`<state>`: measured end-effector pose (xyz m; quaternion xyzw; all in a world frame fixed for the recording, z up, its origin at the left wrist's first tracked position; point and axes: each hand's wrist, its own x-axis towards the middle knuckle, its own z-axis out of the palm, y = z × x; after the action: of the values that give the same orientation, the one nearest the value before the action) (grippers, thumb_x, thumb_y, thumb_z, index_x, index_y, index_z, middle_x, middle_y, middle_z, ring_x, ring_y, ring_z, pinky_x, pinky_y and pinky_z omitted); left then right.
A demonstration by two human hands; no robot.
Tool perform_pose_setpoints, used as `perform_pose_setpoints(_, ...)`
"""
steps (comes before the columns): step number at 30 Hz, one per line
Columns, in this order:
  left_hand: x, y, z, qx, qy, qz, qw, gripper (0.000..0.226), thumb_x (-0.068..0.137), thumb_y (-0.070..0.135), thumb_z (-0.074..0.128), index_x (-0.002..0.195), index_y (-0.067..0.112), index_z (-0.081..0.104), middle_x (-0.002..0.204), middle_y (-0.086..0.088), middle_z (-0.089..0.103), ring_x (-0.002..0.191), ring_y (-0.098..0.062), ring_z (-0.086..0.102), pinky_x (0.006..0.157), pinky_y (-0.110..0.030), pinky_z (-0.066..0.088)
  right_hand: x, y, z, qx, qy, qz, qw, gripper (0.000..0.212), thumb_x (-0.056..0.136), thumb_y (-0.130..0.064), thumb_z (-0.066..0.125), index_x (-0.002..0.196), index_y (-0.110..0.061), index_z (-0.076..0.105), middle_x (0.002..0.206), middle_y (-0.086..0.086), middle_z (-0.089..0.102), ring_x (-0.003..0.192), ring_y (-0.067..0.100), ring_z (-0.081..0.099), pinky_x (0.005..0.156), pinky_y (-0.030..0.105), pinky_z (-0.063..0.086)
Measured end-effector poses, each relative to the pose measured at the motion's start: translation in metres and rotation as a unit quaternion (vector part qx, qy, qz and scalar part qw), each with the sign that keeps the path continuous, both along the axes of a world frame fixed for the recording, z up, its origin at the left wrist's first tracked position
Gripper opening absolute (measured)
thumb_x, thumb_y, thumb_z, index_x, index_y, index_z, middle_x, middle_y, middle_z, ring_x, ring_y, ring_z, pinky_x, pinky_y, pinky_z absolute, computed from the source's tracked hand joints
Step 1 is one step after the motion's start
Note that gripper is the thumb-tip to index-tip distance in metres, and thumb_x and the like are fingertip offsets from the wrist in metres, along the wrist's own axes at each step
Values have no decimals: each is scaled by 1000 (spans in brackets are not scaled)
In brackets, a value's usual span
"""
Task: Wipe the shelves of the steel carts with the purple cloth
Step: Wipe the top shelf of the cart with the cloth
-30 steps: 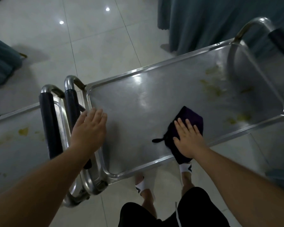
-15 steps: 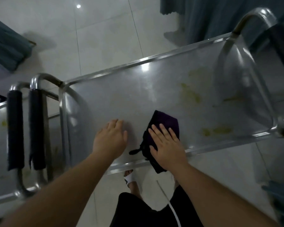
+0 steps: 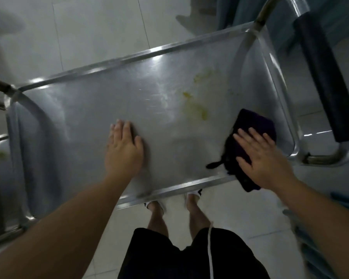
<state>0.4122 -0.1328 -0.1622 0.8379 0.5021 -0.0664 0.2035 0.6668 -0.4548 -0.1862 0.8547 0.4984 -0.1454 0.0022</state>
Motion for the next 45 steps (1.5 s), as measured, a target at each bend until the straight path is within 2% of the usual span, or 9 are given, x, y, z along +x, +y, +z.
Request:
perform_pose_setpoints(5, 1, 23, -26, 62, -14, 31, 998, 63, 108, 41, 37, 167, 22, 24, 177, -4, 14, 163, -25, 9, 131, -45, 10, 43, -32, 4, -17, -15, -143, 989, 69, 102, -52, 30, 164, -21, 27, 171, 2, 25, 158, 26, 21, 128, 52, 14)
perform_pose_setpoints(11, -3, 29, -46, 87, -26, 44, 995, 66, 106, 46, 29, 168, 25, 19, 177, -2, 13, 163, -20, 5, 132, -42, 1, -28, 29, -6, 7, -31, -329, 944, 75, 101, -52, 30, 165, -14, 20, 172, 8, 21, 158, 32, 17, 127, 56, 15)
perform_pose_setpoints(19, -2, 30, -50, 101, -37, 55, 993, 69, 103, 41, 35, 168, 20, 25, 176, -5, 17, 163, -23, 11, 132, -41, 1, -190, 149, -15, 72, 34, -30, 996, 82, 94, -50, 51, 165, -19, 26, 174, 0, 18, 161, 24, 9, 129, 52, 10)
perform_pose_setpoints(24, -4, 32, -51, 94, -26, 46, 994, 68, 105, 40, 31, 170, 23, 19, 178, -2, 12, 163, -19, 5, 132, -40, -1, -164, 179, -20, 94, 55, 171, 979, 73, 97, -53, 48, 162, -24, 35, 171, -5, 26, 160, 17, 13, 130, 45, 9)
perform_pose_setpoints(27, -3, 31, -50, 104, -33, 55, 992, 68, 104, 40, 34, 169, 23, 24, 177, -2, 17, 163, -20, 10, 132, -39, 1, -98, 175, -17, 106, 42, 138, 984, 72, 92, -53, 52, 159, -27, 43, 166, -5, 37, 157, 18, 26, 128, 45, 17)
perform_pose_setpoints(32, -3, 31, -50, 102, -34, 51, 993, 68, 104, 40, 34, 169, 23, 24, 177, -1, 16, 163, -20, 9, 132, -37, -2, 52, 127, -9, 47, -25, -57, 997, 74, 94, -54, 42, 160, -21, 38, 167, 5, 37, 153, 32, 32, 124, 53, 20)
perform_pose_setpoints(35, -3, 30, -52, 105, -29, 50, 993, 68, 104, 40, 35, 169, 22, 24, 177, -1, 16, 163, -20, 8, 131, -36, -3, 91, 106, -6, 40, -53, -245, 967, 74, 98, -52, 36, 163, -17, 30, 170, 8, 28, 157, 33, 23, 127, 55, 13)
perform_pose_setpoints(39, -3, 29, -51, 106, -28, 50, 993, 68, 104, 39, 36, 169, 21, 25, 177, -2, 17, 163, -21, 9, 132, -38, -1, 42, 163, -9, 50, -50, -428, 901, 78, 97, -52, 32, 165, -14, 25, 172, 7, 22, 159, 32, 17, 127, 59, 11)
perform_pose_setpoints(45, -3, 28, -49, 111, -25, 51, 992, 67, 104, 36, 38, 168, 20, 26, 176, -3, 18, 163, -22, 10, 132, -40, 1, -98, 267, -11, 83, -19, -185, 979, 74, 97, -50, 44, 163, -18, 33, 170, 2, 29, 158, 28, 21, 128, 51, 8)
